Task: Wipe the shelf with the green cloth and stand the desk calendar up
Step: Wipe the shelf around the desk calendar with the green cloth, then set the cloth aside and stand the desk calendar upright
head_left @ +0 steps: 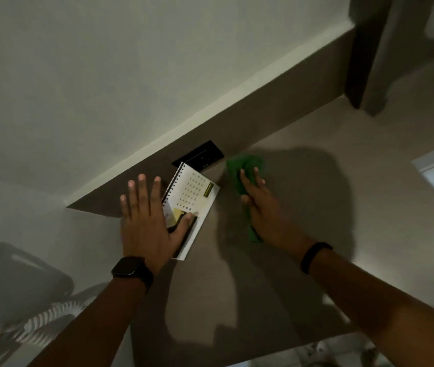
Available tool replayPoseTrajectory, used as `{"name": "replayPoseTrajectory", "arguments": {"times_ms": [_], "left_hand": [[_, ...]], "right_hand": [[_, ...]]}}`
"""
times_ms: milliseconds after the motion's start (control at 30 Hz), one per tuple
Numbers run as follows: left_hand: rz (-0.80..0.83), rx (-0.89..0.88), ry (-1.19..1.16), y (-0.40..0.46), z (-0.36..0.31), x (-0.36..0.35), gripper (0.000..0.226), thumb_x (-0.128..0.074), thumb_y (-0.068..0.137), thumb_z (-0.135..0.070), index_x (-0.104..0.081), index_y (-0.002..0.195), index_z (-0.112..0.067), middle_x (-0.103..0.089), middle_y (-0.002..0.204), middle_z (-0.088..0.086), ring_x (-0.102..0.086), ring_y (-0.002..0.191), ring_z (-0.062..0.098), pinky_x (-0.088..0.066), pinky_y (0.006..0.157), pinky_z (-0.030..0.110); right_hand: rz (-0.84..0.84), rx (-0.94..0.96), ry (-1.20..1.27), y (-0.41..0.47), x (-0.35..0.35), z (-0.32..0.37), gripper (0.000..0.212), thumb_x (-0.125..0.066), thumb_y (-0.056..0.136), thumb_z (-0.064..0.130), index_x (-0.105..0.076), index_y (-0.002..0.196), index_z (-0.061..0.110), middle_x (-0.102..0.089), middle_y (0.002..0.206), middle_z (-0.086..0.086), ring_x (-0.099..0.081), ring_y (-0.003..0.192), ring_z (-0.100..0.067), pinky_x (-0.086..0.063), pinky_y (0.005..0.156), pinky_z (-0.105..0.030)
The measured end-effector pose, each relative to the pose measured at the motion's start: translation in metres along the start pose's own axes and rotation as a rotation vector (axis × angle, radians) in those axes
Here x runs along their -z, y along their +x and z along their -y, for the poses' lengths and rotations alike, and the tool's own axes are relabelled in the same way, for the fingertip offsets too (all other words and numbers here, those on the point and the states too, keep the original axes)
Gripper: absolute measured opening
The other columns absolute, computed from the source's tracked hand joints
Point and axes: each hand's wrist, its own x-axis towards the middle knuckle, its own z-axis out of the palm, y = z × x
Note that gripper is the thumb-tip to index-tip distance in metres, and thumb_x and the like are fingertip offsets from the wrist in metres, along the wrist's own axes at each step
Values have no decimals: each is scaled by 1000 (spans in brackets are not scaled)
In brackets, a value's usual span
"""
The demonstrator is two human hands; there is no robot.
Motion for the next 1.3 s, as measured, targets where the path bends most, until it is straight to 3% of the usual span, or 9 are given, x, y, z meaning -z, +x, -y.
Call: {"name": "replayPoseTrajectory", "arguments": {"times_ms": [100, 233, 400, 500, 600, 900, 1067, 1200, 1300], "left_hand": [[-82, -49, -161, 13, -57, -7, 96, -42, 97, -77, -6, 171, -28, -3, 179, 12, 5, 165, 32, -1, 133, 55], [-95, -26, -302, 40, -151, -30, 91, -52, 96, -70, -25, 168, -21, -17, 177, 13, -8, 164, 37, -4, 133, 55], [73, 19, -352, 57, -227, -95, 90, -44, 94, -74, -26, 167, -25, -24, 175, 15, -14, 162, 39, -13, 129, 63], [105, 51, -347, 50, -239, -130, 86, -37, 96, -76, -24, 166, -28, -25, 174, 14, -15, 161, 40, -11, 129, 64], [80, 71, -358, 51, -241, -142, 85, -37, 96, -75, -20, 167, -31, -24, 174, 14, -16, 161, 39, -9, 129, 64], [143, 87, -407, 48, -232, -125, 91, -31, 97, -82, -11, 169, -31, -14, 177, 12, -8, 164, 36, -6, 130, 61], [-16, 374, -638, -1, -204, -93, 94, -45, 96, -75, -17, 169, -22, -20, 176, 12, -12, 163, 29, -10, 132, 54], [-314, 789, -966, -61, -175, -72, 94, -61, 98, -56, -17, 168, -11, -24, 173, 14, -24, 160, 24, -27, 130, 49], [-494, 1022, -1160, -90, -150, -64, 92, -60, 104, -43, -3, 170, -14, -15, 176, 11, -24, 161, 20, -28, 129, 50]], "right_hand": [[-16, -28, -225, -5, 75, -1, 59, -36, 113, 26, -13, 168, 29, 6, 176, -9, -3, 162, -35, -12, 129, -40], [-57, -16, -542, 2, 142, -21, 64, -43, 110, 12, -15, 168, 19, 6, 176, -17, -3, 161, -43, -17, 130, -51], [118, -89, -848, 35, 151, -78, 63, -38, 112, 27, -10, 168, 21, 7, 176, -19, 3, 162, -42, -1, 130, -60], [60, -58, -985, 41, 144, -104, 63, -30, 109, 54, -22, 166, 30, -8, 176, -14, -6, 162, -40, 5, 125, -67], [-9, -31, -1007, 41, 139, -112, 66, -25, 105, 64, -27, 164, 34, -15, 176, -13, -11, 161, -41, -4, 125, -72], [33, -40, -1041, 40, 139, -101, 78, -21, 100, 77, -17, 166, 36, -2, 177, -12, 2, 162, -40, 0, 125, -72], [29, 110, -988, 40, 112, -51, 79, -24, 103, 70, -20, 167, 23, -6, 176, -18, 5, 161, -43, 13, 125, -58], [217, 138, -450, 54, 42, -1, 63, -45, 110, 34, -27, 164, 9, -29, 171, -16, -25, 159, -31, -17, 128, -32], [279, 102, -257, 65, -8, 23, 58, -48, 106, 5, -31, 162, 7, -37, 167, -16, -36, 154, -29, -21, 120, -18]]}}
